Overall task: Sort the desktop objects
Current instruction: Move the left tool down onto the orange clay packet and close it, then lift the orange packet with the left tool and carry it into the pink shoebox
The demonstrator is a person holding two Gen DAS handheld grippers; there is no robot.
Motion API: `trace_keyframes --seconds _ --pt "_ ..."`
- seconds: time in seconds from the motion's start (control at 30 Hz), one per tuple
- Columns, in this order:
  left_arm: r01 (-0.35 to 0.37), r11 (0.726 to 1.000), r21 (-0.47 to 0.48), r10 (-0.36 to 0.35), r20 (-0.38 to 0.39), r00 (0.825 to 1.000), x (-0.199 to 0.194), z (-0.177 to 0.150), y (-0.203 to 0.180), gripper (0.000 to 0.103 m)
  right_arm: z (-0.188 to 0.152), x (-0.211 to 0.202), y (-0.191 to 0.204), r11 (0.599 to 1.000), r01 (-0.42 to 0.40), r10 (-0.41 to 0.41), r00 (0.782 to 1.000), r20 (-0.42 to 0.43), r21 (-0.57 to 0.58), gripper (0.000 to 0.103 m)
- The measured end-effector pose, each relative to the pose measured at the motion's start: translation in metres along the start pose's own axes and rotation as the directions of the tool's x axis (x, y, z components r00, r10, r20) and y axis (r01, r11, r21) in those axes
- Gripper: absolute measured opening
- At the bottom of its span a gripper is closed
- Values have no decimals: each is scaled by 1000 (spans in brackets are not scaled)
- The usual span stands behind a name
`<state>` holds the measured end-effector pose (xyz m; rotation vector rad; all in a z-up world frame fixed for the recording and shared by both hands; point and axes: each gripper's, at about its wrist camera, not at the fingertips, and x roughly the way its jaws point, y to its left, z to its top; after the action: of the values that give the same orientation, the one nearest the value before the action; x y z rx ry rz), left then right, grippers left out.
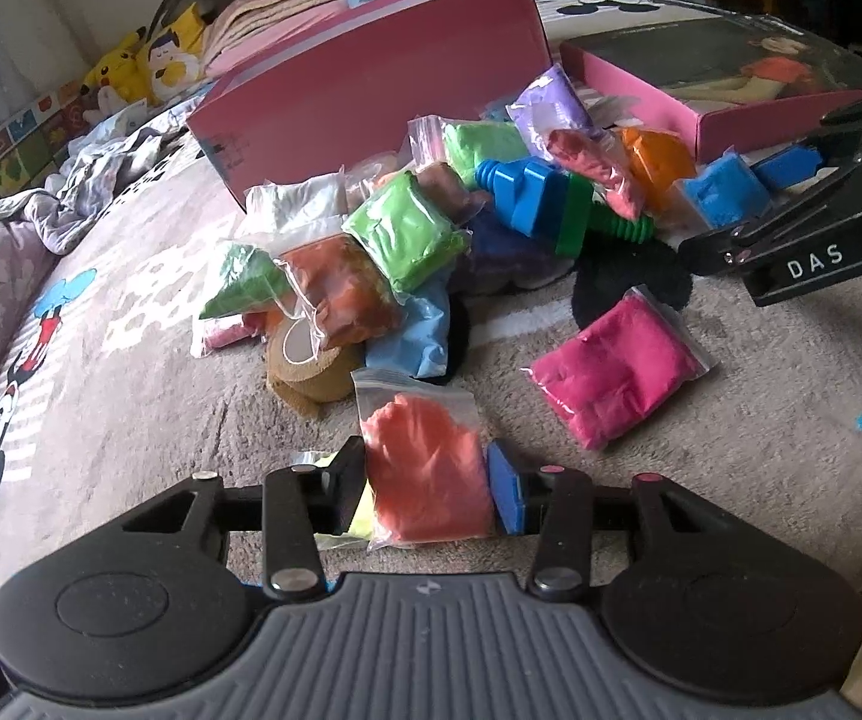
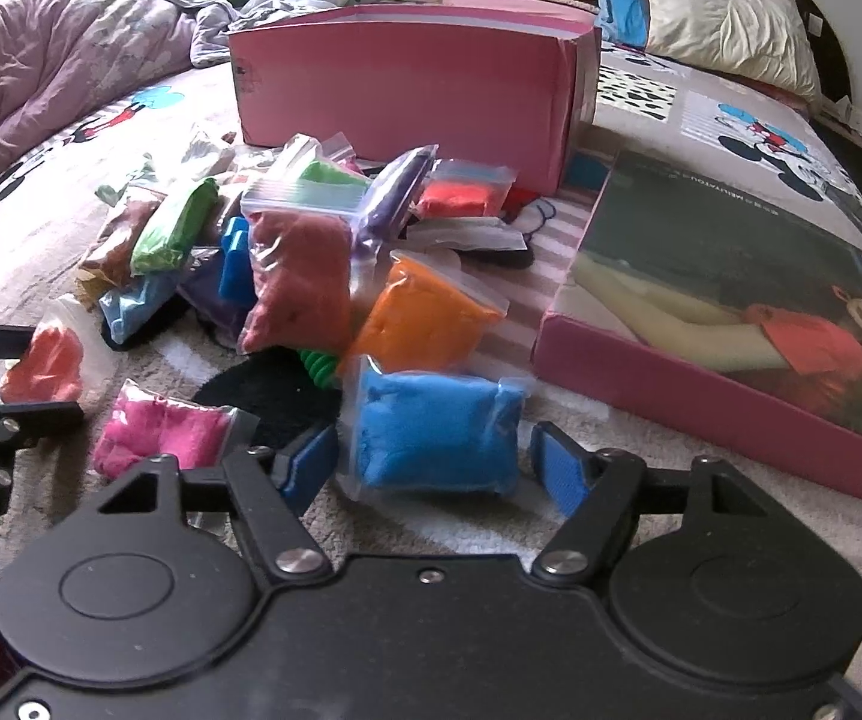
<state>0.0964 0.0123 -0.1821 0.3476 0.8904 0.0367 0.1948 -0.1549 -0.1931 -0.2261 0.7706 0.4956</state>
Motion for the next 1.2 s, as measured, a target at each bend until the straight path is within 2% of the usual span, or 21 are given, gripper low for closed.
trace_keyframes --seconds 0.3,0.63,1.2 --pt "29 999 -39 -28 29 999 -13 9 10 42 -2 -1 -2 1000 2 -2 1000 8 1 66" --pt "66 995 -77 -59 85 995 -31 30 25 42 -4 -3 -6 1000 -2 2 1000 11 6 65" --pt "31 998 -57 -19 201 979 -24 93 49 42 -6 -5 -6 1000 -9 9 1000 17 4 65"
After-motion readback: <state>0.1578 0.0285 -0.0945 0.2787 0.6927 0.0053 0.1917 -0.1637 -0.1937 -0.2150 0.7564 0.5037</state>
